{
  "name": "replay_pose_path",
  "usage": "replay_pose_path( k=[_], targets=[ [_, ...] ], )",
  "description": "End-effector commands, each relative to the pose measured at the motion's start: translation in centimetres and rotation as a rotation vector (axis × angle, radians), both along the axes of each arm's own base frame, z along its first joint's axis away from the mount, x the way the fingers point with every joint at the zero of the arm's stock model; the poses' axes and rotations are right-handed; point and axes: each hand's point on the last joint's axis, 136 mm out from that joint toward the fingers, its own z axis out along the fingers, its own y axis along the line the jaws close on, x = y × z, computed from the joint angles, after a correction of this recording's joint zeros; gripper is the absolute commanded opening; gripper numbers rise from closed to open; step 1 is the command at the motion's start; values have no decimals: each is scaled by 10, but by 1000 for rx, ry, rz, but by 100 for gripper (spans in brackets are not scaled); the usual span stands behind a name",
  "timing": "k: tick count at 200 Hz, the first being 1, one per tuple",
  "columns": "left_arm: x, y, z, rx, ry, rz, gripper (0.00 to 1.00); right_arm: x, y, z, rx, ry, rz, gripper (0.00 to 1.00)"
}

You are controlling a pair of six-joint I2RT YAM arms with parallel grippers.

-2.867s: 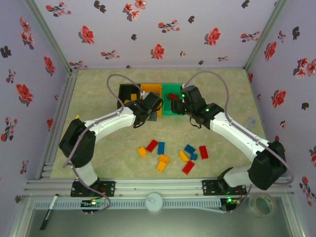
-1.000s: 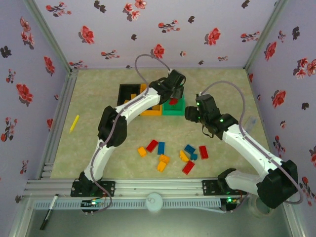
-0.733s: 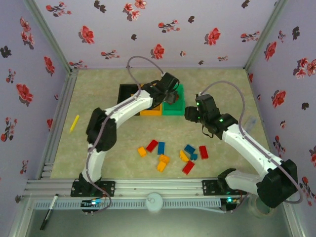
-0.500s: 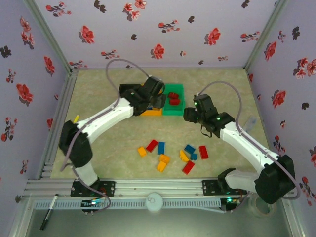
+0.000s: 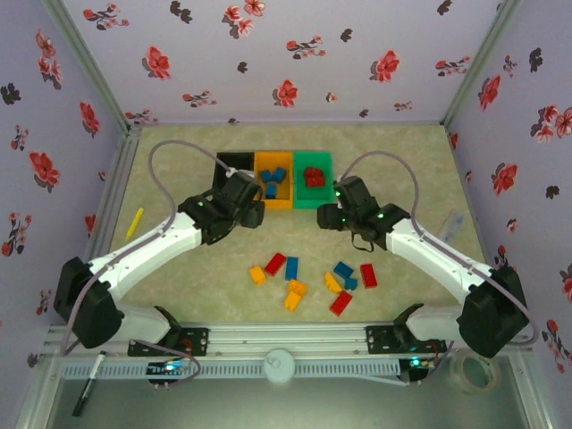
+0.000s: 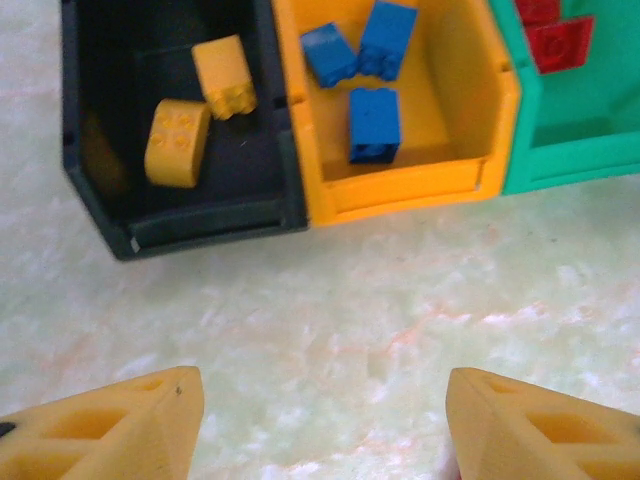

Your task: Sort the legos into containers by color

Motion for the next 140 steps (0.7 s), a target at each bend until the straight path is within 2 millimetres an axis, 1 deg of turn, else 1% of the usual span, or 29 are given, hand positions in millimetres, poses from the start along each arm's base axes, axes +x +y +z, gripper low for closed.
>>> replay_pose_path(
  k=[1, 39, 63, 107, 140],
  targets=[
    [-1, 19, 1, -15, -11, 76, 65, -21, 20, -23, 32, 83, 12, 62],
    [-2, 25, 3, -18, -16, 86, 65, -56, 54, -60, 25, 160, 35, 61],
    [-2, 27, 5, -19, -17, 90, 65, -72, 70, -77, 10, 190, 51, 61],
    [-4, 29, 3, -20, -13, 98, 64, -88, 88, -92, -6, 222, 77, 60],
    [-5, 30, 4, -22, -14, 97, 64, -96, 96, -101, -37, 238, 87, 60]
  ],
)
